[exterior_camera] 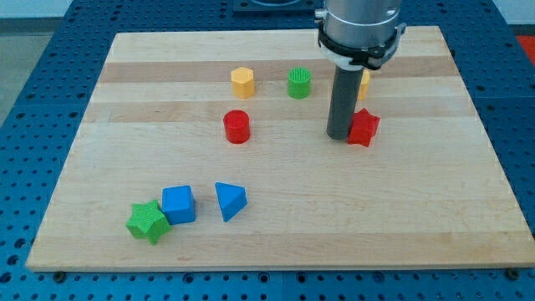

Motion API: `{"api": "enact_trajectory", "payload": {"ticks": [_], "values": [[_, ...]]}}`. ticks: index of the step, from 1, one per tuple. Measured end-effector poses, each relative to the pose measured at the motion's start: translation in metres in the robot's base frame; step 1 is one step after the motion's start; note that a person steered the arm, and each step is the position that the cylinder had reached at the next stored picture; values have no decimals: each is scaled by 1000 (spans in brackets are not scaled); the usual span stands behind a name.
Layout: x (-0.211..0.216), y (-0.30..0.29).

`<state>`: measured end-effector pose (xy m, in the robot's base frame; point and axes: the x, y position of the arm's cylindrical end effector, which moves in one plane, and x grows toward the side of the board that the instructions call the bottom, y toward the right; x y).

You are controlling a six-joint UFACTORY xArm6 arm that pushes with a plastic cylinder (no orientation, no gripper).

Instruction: Slide the blue triangle towards the red star

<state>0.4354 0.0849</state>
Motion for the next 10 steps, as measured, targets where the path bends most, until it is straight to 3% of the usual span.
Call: {"api": "enact_trajectory", "payload": {"ticks": [3,6,10], "values": [[33,-45],[47,-53],[70,-167]]}}
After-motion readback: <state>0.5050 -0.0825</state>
